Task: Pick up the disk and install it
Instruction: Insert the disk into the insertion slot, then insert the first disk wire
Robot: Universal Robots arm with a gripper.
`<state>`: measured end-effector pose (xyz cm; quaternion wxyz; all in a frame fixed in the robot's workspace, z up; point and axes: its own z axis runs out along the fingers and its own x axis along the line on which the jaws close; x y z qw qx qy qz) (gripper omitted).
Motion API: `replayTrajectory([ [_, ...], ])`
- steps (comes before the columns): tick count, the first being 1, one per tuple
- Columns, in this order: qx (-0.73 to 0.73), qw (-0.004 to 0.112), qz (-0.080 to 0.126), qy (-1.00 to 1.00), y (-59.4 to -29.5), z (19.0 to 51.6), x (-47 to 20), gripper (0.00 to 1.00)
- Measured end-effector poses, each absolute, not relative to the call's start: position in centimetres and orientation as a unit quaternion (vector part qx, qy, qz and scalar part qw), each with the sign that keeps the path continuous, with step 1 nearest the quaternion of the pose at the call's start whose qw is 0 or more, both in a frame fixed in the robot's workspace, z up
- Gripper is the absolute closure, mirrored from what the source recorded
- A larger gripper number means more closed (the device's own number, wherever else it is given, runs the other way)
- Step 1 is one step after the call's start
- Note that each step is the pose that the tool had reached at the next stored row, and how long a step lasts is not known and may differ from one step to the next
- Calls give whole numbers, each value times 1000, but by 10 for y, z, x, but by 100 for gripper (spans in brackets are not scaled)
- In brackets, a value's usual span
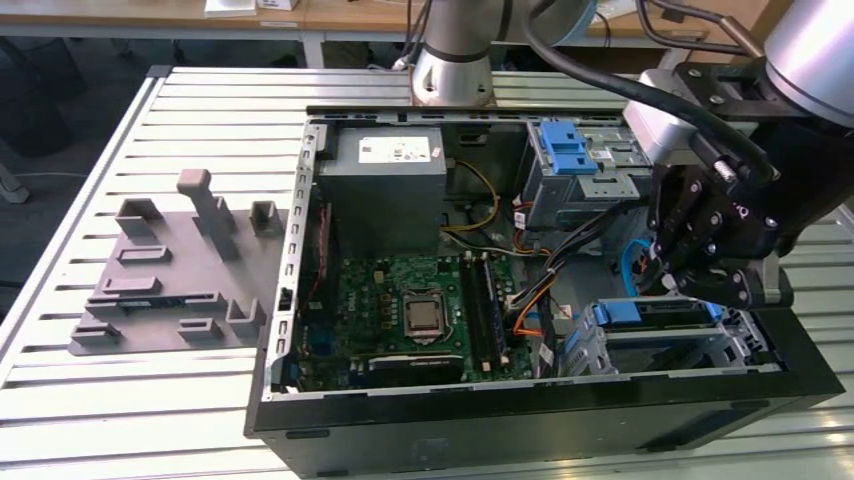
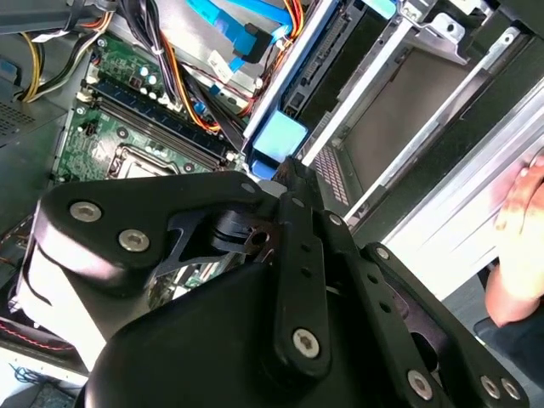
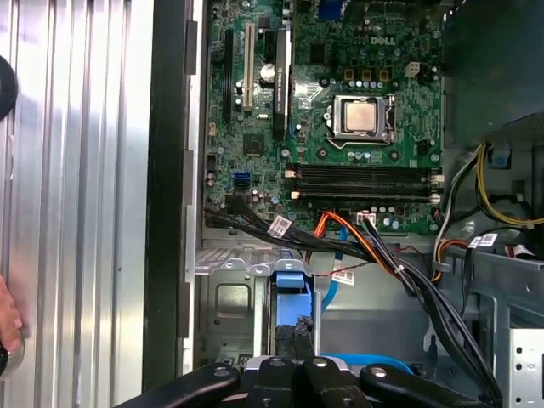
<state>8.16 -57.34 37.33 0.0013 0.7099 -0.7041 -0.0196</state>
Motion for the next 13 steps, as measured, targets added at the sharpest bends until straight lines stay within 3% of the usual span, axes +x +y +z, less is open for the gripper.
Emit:
replayTrajectory([
  [13, 710, 1, -20, -704, -573, 372, 101, 89],
])
